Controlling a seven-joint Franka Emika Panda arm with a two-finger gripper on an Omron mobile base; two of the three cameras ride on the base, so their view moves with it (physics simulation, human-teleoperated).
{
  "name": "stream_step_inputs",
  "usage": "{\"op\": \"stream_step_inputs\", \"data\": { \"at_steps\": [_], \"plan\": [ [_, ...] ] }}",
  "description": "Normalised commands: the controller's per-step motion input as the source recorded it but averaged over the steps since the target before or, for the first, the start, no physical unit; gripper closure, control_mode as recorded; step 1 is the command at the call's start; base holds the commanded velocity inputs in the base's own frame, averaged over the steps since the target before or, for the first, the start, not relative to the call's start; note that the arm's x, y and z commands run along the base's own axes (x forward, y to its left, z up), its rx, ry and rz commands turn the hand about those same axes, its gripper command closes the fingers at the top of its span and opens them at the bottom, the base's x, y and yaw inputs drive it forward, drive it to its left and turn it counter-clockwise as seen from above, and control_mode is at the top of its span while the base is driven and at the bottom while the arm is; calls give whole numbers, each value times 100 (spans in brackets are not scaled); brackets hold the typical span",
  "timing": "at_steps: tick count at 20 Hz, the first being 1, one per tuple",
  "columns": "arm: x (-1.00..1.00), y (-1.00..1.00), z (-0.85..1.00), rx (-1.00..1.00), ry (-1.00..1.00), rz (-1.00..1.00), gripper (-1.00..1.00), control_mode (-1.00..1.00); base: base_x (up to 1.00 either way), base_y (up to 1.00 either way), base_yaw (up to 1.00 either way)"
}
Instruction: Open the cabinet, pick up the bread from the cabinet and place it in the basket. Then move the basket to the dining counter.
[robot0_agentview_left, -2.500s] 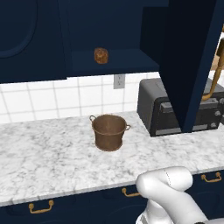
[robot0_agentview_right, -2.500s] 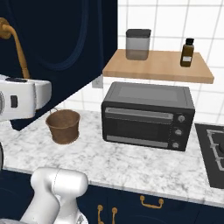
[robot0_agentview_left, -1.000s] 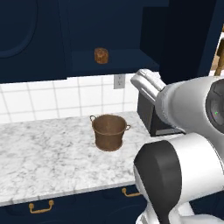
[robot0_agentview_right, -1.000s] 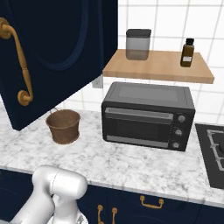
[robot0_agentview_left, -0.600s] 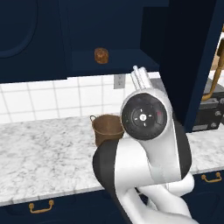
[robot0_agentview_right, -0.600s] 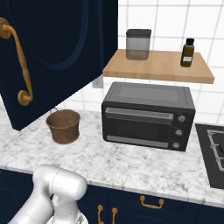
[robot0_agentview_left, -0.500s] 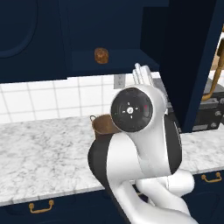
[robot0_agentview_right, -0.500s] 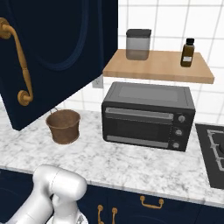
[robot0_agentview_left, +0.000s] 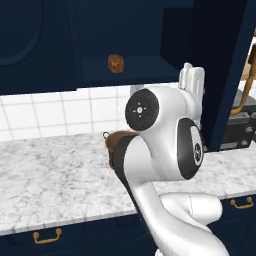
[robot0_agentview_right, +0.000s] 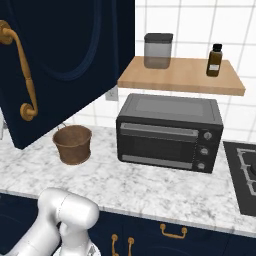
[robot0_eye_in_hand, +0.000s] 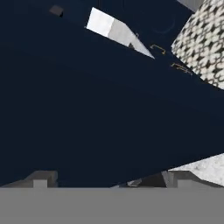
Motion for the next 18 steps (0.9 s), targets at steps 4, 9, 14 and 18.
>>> {"op": "stream_step_inputs", "data": {
  "at_steps": [4,9,14,18],
  "plan": [
    [-7,-87,-6,10,-24,-27,-100,-100,0,0,0],
    [-2,-100,2,11,-14,-25,-100,-100,0,0,0],
    [3,-98,2,13,-11,-23,-100,-100,0,0,0],
    [0,-2,-25,16,-12,-9,-100,-100,0,0,0]
  ]
}}
